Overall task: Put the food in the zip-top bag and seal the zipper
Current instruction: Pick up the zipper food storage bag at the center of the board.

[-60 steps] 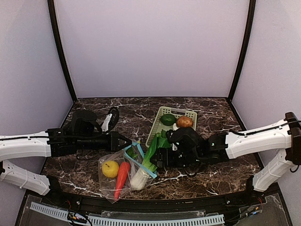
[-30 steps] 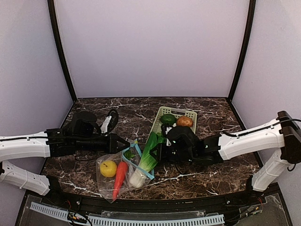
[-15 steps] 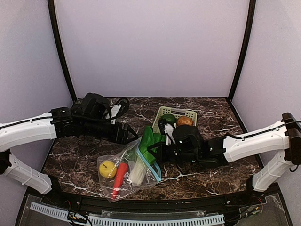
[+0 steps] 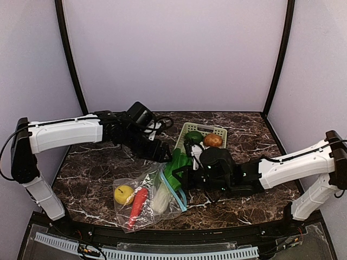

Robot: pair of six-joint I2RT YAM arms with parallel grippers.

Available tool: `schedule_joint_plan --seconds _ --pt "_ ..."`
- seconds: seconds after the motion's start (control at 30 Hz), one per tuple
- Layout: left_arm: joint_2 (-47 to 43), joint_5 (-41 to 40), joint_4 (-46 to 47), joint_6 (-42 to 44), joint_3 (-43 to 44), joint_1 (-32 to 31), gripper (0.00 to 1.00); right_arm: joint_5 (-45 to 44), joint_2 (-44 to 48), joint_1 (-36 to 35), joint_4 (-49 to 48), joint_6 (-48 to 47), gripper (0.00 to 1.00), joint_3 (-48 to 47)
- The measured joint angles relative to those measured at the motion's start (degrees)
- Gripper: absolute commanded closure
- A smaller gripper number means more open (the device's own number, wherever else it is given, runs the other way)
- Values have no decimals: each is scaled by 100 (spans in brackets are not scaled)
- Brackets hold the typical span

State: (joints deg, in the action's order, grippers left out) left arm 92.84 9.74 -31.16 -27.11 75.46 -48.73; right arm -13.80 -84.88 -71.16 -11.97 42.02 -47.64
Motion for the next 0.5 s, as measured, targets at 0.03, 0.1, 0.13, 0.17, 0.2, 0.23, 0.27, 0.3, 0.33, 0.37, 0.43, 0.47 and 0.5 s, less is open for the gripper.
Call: schedule_joint_plan --seconds 0.03,0.1,0.13,0.17,0.2,0.23,0.27,0.3,0.33,0.37,0.43,0.47,0.5 --pt "140 33 -50 39 118 2 23 -13 0 -4 9 0 95 0" --pt "409 72 -173 114 339 4 27 -42 0 -11 63 2 95 7" --pt "516 68 -243 146 426 4 30 -57 0 -15 103 2 95 11" --pt "603 52 -321 188 496 4 32 -66 0 -24 131 0 95 15" --pt "662 50 -367 199 533 4 36 -76 0 -35 151 0 95 17" --pt "713 31 -435 247 562 4 37 -85 0 -50 173 0 95 20" --pt "737 11 -492 251 570 4 38 -83 2 -66 164 -4 95 20" --pt "763 11 -555 278 573 13 39 -83 0 -85 136 -13 95 20" --pt "785 7 -603 293 577 22 39 -83 0 -101 114 -20 95 20" --pt "815 9 -660 310 584 26 39 -83 0 -114 90 -22 95 20" --pt "870 13 -734 341 592 24 40 -81 0 -125 70 -28 95 20" --pt "896 13 -767 363 595 24 41 -81 0 -125 66 -39 95 20" --pt "929 13 -831 393 599 24 42 -83 0 -125 61 -44 95 20"
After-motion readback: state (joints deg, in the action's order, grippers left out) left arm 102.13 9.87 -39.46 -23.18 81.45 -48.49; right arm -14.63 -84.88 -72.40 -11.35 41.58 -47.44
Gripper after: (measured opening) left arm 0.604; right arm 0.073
